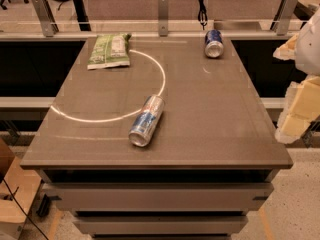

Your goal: Move pepsi can near green jalapeno chip bag

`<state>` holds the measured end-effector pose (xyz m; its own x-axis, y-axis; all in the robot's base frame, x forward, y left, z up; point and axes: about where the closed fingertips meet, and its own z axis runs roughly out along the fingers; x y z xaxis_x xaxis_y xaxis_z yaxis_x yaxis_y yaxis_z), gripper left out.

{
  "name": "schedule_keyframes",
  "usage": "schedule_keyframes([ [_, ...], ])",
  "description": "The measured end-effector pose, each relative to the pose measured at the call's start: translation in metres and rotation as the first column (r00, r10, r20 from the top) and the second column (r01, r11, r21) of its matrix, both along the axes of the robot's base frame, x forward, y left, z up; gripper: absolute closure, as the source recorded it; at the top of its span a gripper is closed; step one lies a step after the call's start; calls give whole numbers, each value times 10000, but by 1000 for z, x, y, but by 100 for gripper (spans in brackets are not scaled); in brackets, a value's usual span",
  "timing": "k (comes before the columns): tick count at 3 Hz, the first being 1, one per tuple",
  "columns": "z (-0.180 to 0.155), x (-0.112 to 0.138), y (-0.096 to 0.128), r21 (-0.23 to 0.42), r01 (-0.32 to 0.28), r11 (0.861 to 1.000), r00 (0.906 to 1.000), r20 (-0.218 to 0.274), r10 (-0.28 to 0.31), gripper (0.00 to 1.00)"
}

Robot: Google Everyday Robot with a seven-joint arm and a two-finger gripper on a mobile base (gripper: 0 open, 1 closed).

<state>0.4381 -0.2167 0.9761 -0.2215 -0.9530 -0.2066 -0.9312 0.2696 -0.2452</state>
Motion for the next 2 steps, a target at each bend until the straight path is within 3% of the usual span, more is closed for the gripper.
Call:
schedule_keyframes([
  [2,4,2,1,145,20,9999,9998,182,-22,0],
])
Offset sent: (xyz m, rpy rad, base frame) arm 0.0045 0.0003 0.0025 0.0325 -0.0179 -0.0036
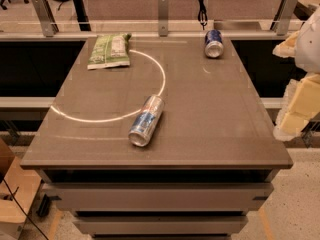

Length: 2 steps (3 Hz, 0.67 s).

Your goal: Move pepsi can near green jalapeno chip bag

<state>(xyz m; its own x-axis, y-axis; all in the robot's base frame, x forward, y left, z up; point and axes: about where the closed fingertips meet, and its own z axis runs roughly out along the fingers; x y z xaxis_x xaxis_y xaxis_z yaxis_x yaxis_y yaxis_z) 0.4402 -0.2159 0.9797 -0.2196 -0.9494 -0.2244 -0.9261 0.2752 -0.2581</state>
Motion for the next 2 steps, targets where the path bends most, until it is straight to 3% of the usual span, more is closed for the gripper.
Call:
schedule_keyframes([
  [1,0,0,0,11,0,10000,10000,7,0,0],
  [2,2,27,1,1169,-18,9931,9981,607,-54,0],
])
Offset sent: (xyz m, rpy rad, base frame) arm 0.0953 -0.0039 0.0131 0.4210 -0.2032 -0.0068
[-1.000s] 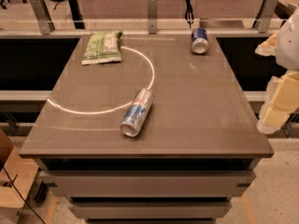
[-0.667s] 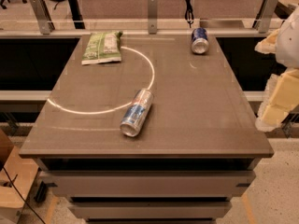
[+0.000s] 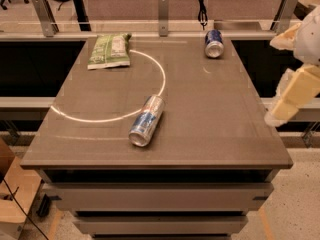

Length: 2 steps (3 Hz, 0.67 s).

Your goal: Move pepsi can near green jalapeno chip bag

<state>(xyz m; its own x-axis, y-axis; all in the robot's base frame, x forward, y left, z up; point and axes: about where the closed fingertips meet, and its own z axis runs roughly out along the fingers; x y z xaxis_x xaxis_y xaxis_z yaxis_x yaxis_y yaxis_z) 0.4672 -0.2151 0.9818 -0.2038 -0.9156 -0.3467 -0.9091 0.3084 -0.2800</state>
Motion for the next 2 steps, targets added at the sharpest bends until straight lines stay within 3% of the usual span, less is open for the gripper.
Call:
schedule_keyframes([
  [1,2,16,13,892,-120,9959,9995,287,94,0],
  [2,2,14,13,865,-128,9962,9996,260,106,0],
])
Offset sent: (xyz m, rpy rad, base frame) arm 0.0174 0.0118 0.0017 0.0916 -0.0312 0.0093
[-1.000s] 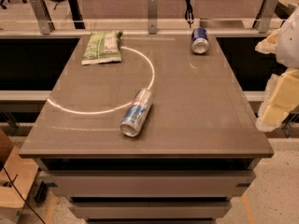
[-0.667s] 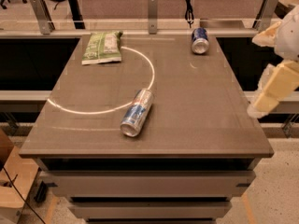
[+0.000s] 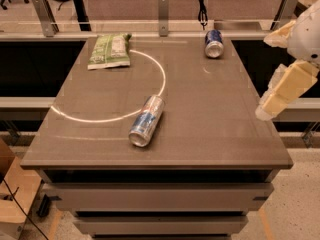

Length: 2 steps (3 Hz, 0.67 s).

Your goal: Move pepsi can near green jalapeno chip bag

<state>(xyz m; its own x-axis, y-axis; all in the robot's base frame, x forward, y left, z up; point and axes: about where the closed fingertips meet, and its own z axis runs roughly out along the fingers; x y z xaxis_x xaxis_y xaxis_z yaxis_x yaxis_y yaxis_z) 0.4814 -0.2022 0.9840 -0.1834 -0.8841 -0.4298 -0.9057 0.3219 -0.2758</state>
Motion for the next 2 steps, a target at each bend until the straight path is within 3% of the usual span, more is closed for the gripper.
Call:
schedule_keyframes([
  [1,5,11,5,743,-202,9970,9989,428,171,0],
  [2,8,37,10,1748,-451,9836,9953,920,293,0],
])
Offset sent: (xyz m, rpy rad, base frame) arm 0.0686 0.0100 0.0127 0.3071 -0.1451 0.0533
